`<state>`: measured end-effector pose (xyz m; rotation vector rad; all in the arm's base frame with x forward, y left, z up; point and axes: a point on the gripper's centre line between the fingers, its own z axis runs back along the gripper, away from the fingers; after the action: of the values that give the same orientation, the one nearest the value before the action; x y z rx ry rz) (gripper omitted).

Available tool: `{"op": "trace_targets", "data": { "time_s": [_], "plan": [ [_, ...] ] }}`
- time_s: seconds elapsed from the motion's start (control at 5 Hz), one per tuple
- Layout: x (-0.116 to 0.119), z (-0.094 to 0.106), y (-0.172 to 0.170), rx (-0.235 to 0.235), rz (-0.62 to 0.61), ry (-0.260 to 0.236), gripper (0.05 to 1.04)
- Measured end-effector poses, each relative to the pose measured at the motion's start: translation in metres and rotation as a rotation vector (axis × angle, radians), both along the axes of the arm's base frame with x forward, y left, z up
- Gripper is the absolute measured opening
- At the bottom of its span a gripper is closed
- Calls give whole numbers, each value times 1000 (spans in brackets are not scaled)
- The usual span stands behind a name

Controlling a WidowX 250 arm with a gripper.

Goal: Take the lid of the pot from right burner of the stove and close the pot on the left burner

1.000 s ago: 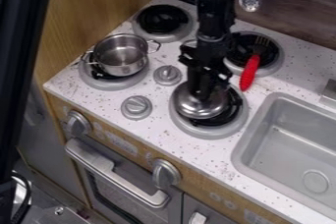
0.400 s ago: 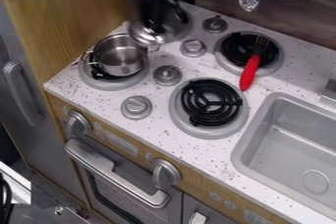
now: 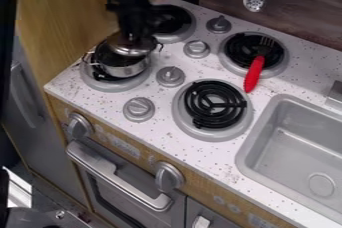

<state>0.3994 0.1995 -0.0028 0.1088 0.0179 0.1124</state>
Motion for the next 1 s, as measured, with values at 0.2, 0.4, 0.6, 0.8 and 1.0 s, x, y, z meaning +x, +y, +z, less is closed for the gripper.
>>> {"op": "trace_targets", "data": {
  "time_s": [0.2,0.4,0.6,0.8,1.0],
  "plan": [
    [-6,-3,6,4,10,12,271],
    [-10,-4,8,-6,26,19,270],
    [-17,-4,9,-28,73,-22,325],
    [-32,-6,14,-47,109,-6,601],
    [-36,-5,7,-73,100,-8,897]
  ]
}}
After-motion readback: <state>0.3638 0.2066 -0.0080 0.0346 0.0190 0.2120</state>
